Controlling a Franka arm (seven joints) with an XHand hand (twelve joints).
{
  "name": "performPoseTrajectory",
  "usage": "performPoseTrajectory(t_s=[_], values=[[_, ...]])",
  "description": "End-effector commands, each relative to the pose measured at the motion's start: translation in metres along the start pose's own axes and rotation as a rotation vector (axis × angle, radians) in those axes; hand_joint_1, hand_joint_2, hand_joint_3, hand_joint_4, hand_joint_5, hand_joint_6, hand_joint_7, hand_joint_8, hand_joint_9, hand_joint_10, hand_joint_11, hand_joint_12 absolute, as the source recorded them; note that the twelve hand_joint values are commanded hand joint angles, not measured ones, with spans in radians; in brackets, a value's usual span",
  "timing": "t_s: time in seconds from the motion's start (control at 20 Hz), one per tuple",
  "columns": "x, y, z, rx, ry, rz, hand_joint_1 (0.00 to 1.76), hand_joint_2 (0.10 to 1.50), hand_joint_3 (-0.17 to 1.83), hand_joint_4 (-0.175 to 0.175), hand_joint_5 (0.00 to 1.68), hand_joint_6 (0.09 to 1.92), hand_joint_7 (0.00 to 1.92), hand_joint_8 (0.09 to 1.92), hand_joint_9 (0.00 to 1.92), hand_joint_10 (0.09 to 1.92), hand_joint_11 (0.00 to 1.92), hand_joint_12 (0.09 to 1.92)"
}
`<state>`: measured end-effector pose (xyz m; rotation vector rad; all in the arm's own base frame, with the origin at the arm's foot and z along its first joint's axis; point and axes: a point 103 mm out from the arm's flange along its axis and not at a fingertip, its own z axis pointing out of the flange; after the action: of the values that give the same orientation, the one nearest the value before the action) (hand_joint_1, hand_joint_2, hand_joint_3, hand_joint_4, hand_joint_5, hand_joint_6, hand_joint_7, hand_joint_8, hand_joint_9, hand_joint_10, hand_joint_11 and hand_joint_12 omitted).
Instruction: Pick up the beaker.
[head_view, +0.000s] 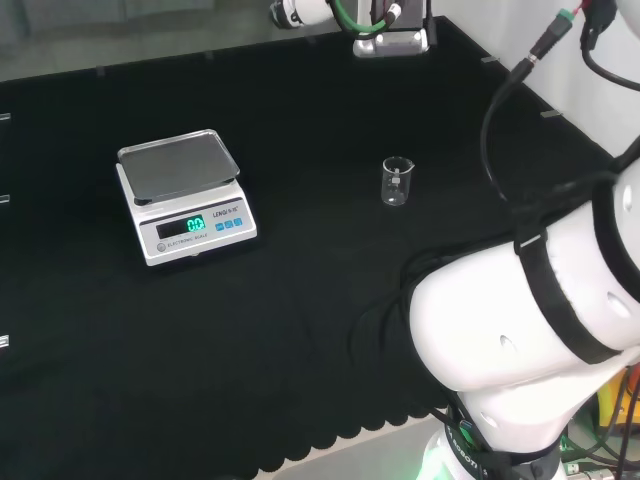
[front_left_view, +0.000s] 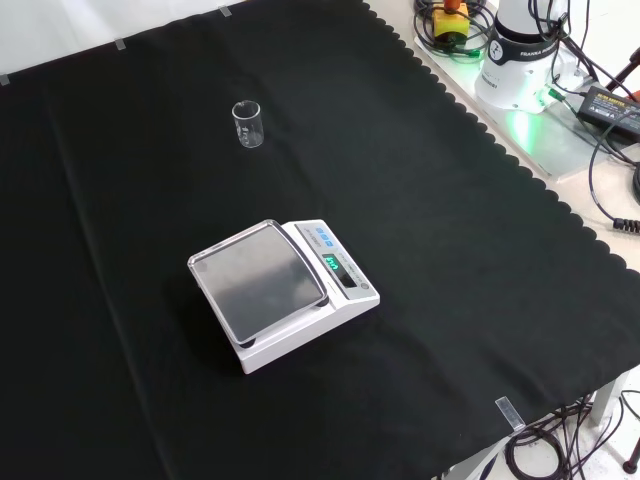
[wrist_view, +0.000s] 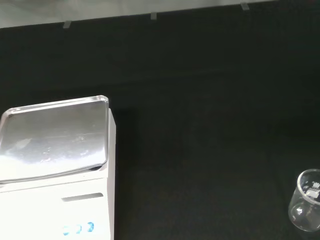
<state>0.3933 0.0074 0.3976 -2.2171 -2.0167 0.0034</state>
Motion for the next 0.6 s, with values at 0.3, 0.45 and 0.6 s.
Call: performPoseTrajectory(t_s=[0.3,0.45,0.6], values=[[-0.036,0.042,0.040,0.044,0.079,0.075,0.30,0.98,-0.04,-0.026,0.09,0.09,0.00,0.48,0.00,0.47,0.00,1.54],[-0.042,0.049,0.052,0.065,0.083,0.087,0.30,0.98,-0.04,-0.026,0.09,0.09,0.00,0.48,0.00,0.48,0.00,1.54],[-0.047,0.057,0.063,0.083,0.088,0.101,0.30,0.98,-0.04,-0.026,0.09,0.09,0.00,0.48,0.00,0.48,0.00,1.54]])
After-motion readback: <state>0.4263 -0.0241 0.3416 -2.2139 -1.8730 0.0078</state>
